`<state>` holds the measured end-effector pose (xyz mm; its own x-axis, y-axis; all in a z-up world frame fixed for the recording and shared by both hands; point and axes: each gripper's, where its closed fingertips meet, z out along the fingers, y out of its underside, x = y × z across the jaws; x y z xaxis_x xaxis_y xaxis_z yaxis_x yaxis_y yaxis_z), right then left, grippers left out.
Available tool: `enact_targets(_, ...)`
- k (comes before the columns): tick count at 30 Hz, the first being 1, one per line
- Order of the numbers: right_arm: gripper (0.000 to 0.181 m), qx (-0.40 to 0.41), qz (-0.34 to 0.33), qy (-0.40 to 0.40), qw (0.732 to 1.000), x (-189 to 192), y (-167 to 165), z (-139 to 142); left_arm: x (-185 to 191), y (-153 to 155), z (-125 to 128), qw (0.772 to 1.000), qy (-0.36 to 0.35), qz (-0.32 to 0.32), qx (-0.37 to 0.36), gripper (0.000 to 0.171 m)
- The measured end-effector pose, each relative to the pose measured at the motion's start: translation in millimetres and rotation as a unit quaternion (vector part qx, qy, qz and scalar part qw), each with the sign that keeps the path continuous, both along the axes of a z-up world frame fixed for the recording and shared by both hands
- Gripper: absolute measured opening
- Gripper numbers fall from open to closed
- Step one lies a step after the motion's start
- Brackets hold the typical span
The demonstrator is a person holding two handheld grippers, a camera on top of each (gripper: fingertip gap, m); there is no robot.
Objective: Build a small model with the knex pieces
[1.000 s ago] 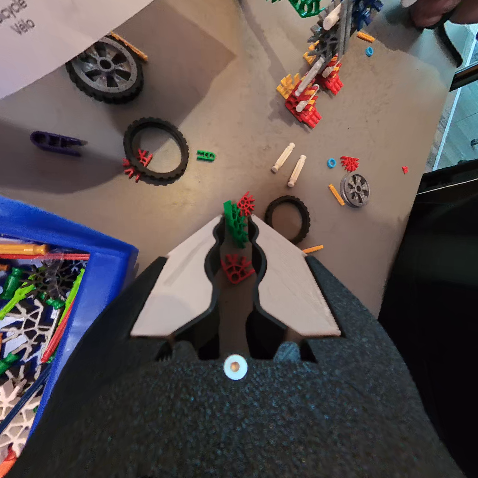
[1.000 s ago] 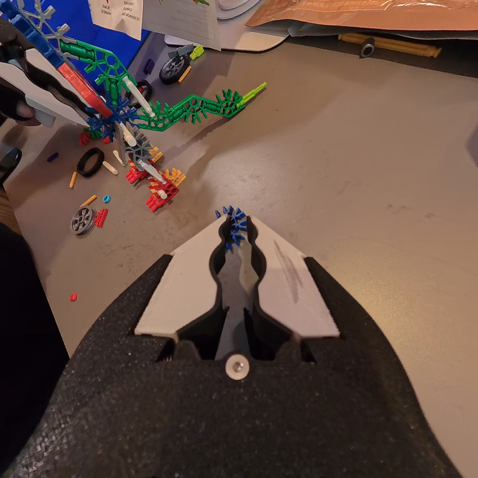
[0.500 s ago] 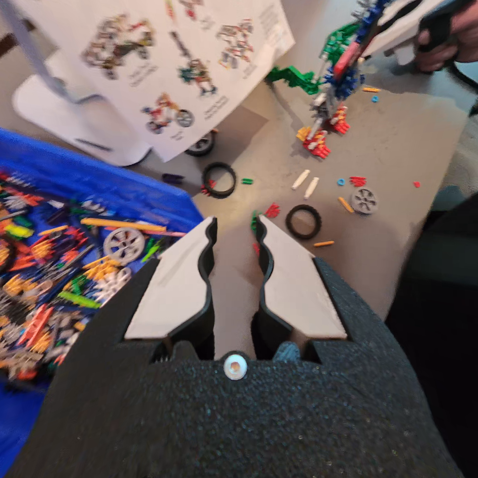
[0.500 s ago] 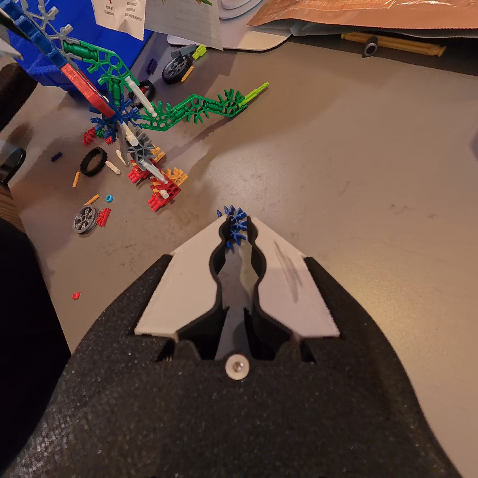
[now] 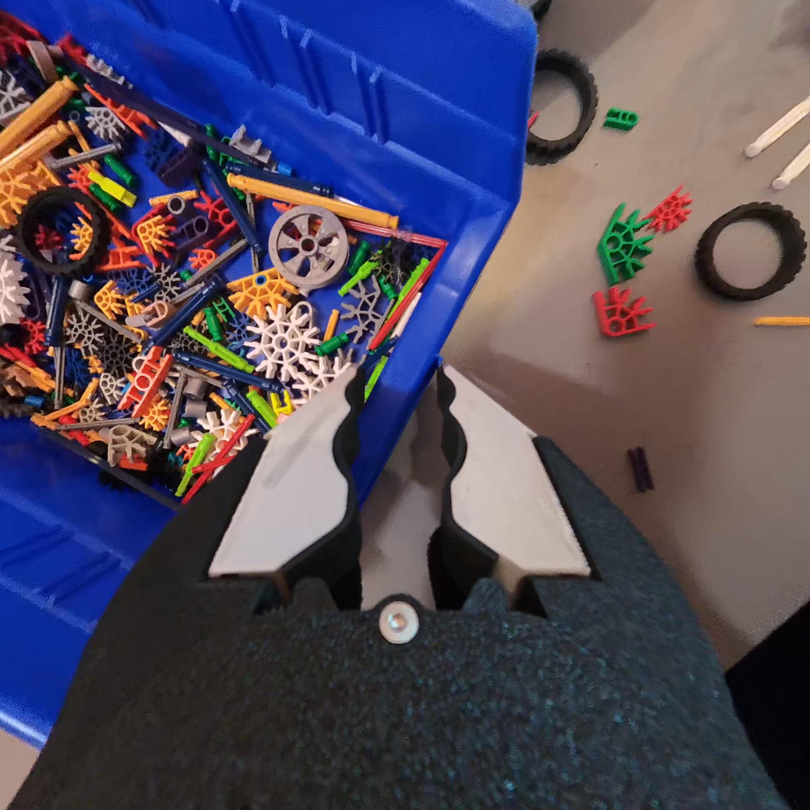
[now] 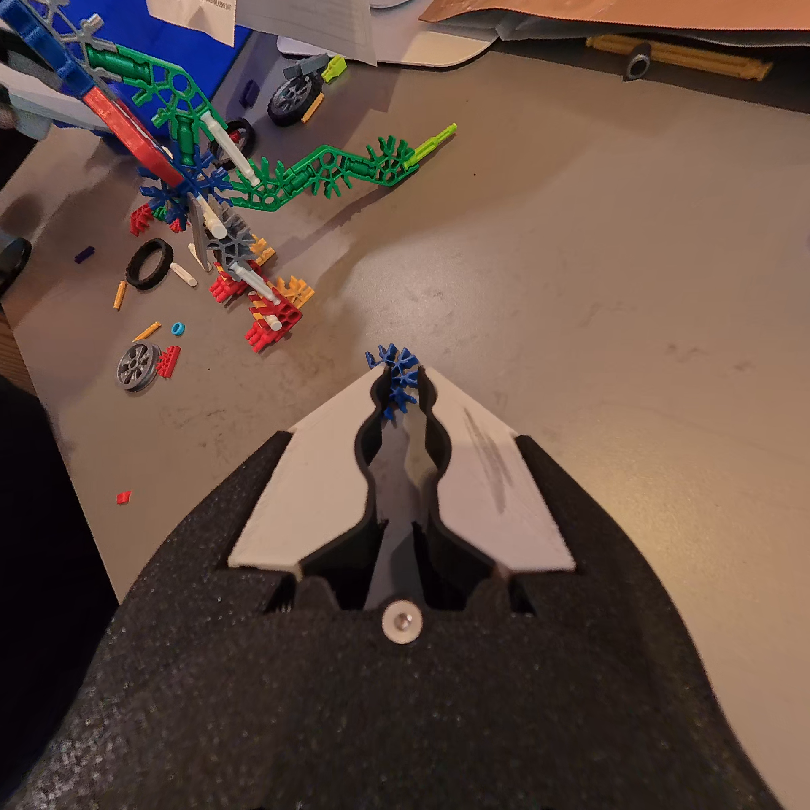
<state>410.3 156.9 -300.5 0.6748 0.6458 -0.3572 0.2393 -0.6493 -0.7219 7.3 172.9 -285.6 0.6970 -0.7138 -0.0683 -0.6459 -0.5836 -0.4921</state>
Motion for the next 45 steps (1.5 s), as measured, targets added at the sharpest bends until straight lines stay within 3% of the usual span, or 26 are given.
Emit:
enact_targets(7, 0.012, -0.002, -0.001, -0.006, 1.0, 0.1, 0.3, -1.8, -4.6, -11.6, 0.1, 1.0, 0.001, 0.004, -0.005, 0.03)
enact_targets(14, 0.012, -0.009, -0.001, -0.011, 1.0, -0.1, 0.5, -4.3, -8.1, -42.5, 0.1, 0.999, 0.0, 0.003, -0.049, 0.03)
enact_targets(17, 0.012, -0.012, -0.001, -0.014, 1.0, -0.2, 0.6, -5.5, -6.3, -48.4, 13.7, 0.998, -0.028, 0.003, -0.062, 0.032)
enact_targets(19, 0.012, -0.014, -0.001, -0.015, 1.0, -0.1, 0.7, -6.3, -4.8, -40.6, 37.5, 0.996, -0.072, 0.014, -0.055, 0.033)
enact_targets(21, 0.012, -0.016, -0.001, -0.016, 1.0, -0.2, 0.7, -6.8, -16.7, -18.0, 61.4, 0.997, -0.073, 0.025, -0.013, 0.033)
enact_targets(26, 0.012, -0.017, 0.0, -0.015, 1.0, -0.4, 0.9, -6.9, -53.3, 53.6, 84.1, 0.999, 0.009, 0.016, 0.052, 0.032)
enact_targets(30, 0.012, -0.012, -0.003, -0.014, 1.0, 0.0, 1.1, -5.6, -76.8, 103.2, 61.2, 0.997, 0.075, -0.004, 0.019, 0.035)
enact_targets(34, 0.012, -0.005, -0.005, -0.012, 1.0, 0.5, 1.4, -3.9, -82.6, 131.6, 35.7, 0.992, 0.123, -0.027, -0.019, 0.037)
enact_targets(40, 0.012, -0.004, -0.006, -0.009, 1.0, 0.6, 1.6, -3.2, -100.7, 143.6, -2.5, 0.973, 0.211, -0.048, -0.077, 0.036)
enact_targets(45, 0.012, -0.008, -0.005, -0.005, 1.0, 0.6, 1.6, -3.1, -103.1, 143.0, -10.2, 0.97, 0.219, -0.056, -0.094, 0.014)
